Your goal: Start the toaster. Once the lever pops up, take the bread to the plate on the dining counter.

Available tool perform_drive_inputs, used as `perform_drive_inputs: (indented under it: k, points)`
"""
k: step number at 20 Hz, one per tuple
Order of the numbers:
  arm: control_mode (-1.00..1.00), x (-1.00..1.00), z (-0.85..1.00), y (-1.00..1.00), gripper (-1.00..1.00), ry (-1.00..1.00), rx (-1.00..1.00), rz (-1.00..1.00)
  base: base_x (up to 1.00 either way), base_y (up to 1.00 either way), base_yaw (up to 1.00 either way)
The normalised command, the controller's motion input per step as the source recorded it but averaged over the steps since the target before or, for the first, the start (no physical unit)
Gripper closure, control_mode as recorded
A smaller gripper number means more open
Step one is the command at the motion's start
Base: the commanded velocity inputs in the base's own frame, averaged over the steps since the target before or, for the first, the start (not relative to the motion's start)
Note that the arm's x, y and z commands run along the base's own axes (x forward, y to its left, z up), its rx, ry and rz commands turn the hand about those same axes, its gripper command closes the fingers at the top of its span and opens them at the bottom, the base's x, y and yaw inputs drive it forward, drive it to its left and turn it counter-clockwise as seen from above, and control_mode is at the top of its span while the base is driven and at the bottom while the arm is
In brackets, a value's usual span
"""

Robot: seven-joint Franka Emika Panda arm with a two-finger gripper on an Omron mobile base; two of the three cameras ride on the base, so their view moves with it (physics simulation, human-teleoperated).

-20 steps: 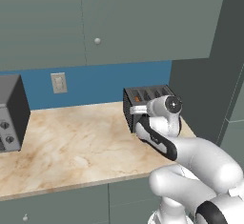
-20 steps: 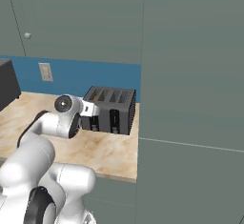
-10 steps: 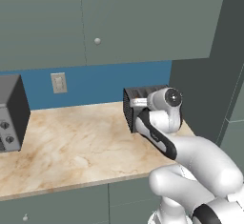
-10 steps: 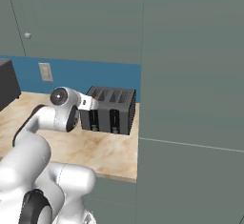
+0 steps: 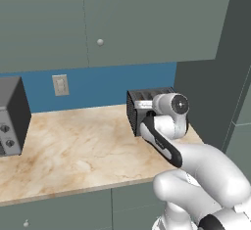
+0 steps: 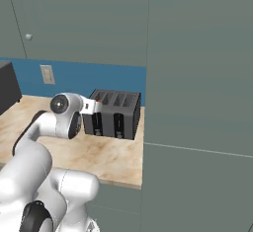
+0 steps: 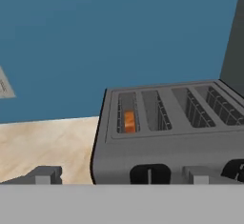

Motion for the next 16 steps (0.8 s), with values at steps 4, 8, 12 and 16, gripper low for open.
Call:
perform_drive_inputs:
  k: [4, 8, 12, 16]
  points:
    - [-1.00, 0.00, 0.00, 0.00, -1.00, -0.21, -0.02, 0.00, 0.00, 0.00, 0.00]
    - [-1.00, 0.00, 0.00, 0.00, -1.00, -0.06, 0.00, -0.02, 0.00, 0.00, 0.00]
    - [-1.00, 0.00, 0.00, -0.01, -1.00, 0.00, 0.00, -0.07, 0.00, 0.00, 0.00]
    - [-1.00, 0.00, 0.03, 0.00, -1.00, 0.00, 0.00, -0.04, 0.00, 0.00, 0.00]
